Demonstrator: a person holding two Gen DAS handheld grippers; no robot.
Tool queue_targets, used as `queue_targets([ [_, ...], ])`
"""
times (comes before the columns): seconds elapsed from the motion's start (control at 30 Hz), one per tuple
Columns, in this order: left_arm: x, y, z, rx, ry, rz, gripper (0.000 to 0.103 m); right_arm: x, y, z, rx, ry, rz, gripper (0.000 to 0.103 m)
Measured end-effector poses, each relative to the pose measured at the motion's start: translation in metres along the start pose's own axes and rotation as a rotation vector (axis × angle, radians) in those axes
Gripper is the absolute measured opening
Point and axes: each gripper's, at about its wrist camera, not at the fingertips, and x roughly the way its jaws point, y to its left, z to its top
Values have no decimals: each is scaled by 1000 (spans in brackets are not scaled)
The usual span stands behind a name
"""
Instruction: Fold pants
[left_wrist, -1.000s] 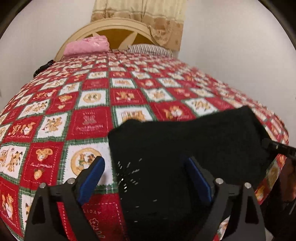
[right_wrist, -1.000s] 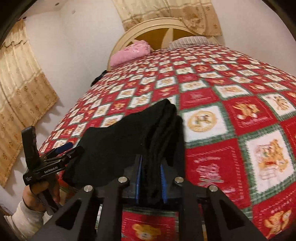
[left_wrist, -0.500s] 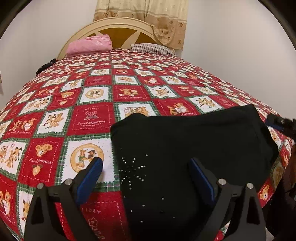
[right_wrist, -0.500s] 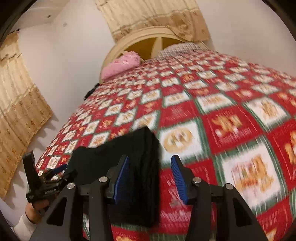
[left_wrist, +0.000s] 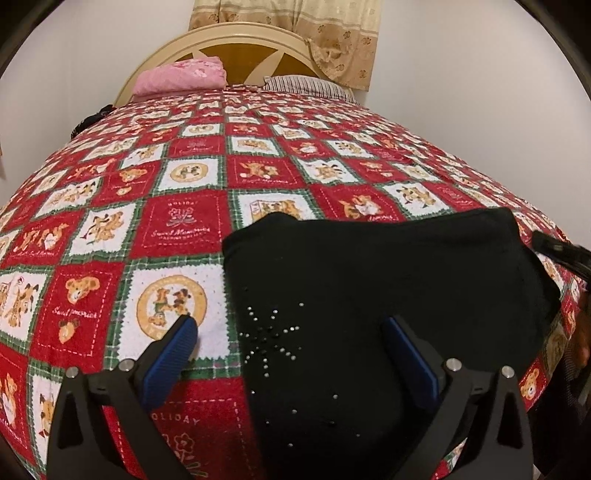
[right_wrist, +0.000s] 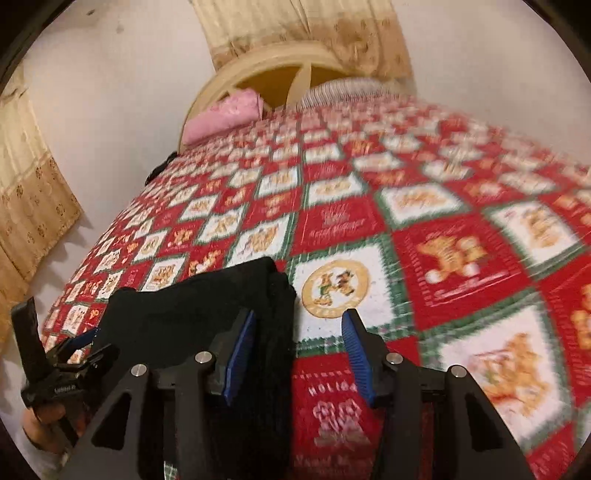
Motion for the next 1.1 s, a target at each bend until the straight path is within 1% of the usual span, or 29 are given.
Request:
queue_targets([
  [0.03, 0, 0, 0, -1, 1, 0, 103, -10, 5, -3, -18, -26, 18, 51],
  [0.1, 1, 0, -1, -2, 5, 3, 103, -29, 22, -12, -65, -68, 86, 51],
  [0.17, 2, 0, -1, -2, 7, 3, 103, -35, 39, -21, -127, -66, 131, 51],
  [0.2, 2, 0, -1, -3, 9, 2, 103, -36, 52, -30, -181, -50, 152, 51],
  [0.27, 3, 1, -1, -6, 13, -2, 103, -31, 66, -40, -241, -14, 169, 51],
  [0.3, 3, 2, -1, -9, 14, -4, 103, -25, 71, -47, -266, 12, 165, 51],
  [0.4, 4, 2, -1, -14, 24, -14, 103, -8, 70, -59, -283, 77, 120, 52],
  [0.47, 5, 2, -1, -17, 27, -17, 103, -6, 69, -63, -304, 70, 118, 52],
  [0.6, 4, 3, -1, -21, 29, -22, 103, -9, 69, -66, -308, 72, 119, 52],
  [0.7, -6, 3, -2, -8, 10, -11, 103, -14, 72, -66, -336, 65, 113, 52],
  [0.77, -17, 0, -4, 21, -28, 19, 103, -24, 72, -58, -333, 55, 147, 52],
  [0.8, -23, -3, -4, 46, -51, 35, 103, -30, 72, -51, -324, 34, 158, 52],
  [0.83, -28, -7, -3, 65, -69, 44, 103, -34, 71, -44, -320, 16, 156, 52],
  [0.9, -36, -15, 0, 79, -98, 29, 103, -32, 66, -23, -317, -1, 120, 52],
  [0.97, -40, -27, 4, 70, -114, -39, 103, -26, 58, -3, -300, -17, 104, 52],
  [1.0, -41, -33, 6, 70, -114, -73, 103, -19, 52, 11, -282, -14, 109, 52],
  [1.1, -36, -62, 8, 93, -104, -175, 103, 6, 42, 41, -263, 52, 137, 52],
])
